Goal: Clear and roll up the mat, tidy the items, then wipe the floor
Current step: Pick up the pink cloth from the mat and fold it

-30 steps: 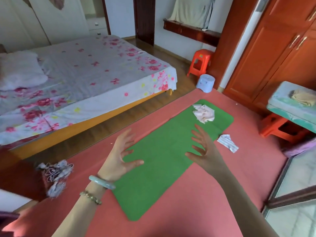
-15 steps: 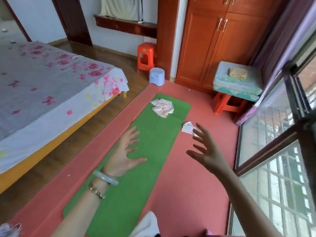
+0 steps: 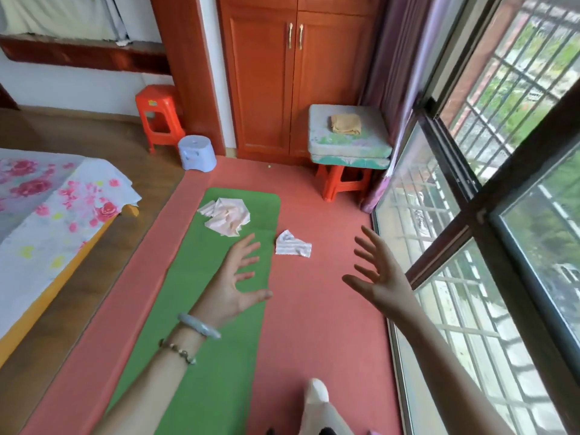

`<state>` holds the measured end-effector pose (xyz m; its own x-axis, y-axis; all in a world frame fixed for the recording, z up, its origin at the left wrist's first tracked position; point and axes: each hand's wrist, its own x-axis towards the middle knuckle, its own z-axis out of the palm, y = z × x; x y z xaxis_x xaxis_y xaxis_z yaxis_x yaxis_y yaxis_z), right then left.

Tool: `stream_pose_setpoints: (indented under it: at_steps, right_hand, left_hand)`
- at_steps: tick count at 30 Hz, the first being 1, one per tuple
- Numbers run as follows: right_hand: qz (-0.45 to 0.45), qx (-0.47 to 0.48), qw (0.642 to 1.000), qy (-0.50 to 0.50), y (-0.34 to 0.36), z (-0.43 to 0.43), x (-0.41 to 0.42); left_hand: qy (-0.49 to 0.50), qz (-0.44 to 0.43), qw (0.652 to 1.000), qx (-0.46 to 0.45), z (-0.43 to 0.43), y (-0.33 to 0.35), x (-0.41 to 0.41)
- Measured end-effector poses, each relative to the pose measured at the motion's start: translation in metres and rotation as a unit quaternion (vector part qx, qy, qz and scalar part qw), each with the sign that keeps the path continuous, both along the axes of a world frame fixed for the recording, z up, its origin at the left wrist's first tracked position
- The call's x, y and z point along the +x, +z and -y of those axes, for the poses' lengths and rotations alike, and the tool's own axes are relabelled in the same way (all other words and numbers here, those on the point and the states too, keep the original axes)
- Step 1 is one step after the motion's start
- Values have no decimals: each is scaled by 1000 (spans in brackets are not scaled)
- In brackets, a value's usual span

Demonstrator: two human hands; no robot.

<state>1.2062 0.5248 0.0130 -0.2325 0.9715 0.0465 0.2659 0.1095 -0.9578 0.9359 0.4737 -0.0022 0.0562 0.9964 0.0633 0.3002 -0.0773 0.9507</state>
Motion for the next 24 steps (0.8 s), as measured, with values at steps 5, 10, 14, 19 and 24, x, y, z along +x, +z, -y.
stream_pose_setpoints:
  at_steps: [5, 10, 14, 19, 24]
  right_hand:
    - [12, -3, 1000, -7, -7, -97, 15]
    - [18, -1, 1000, 13, -1, -220, 32]
    - [25, 2, 999, 30, 4, -311, 43]
    - [24, -13, 999, 40, 0, -400, 39]
    - [24, -21, 998, 57, -9, -495, 14]
  left_hand:
    - [-10, -4, 1000, 9, -106, -10, 10]
    - [14, 10, 1000, 1, -220, -8, 27]
    - [30, 9, 999, 9, -298, -6, 36]
    - [49, 8, 999, -3, -376, -5, 29]
    - [75, 13, 997, -19, -464, -13, 1]
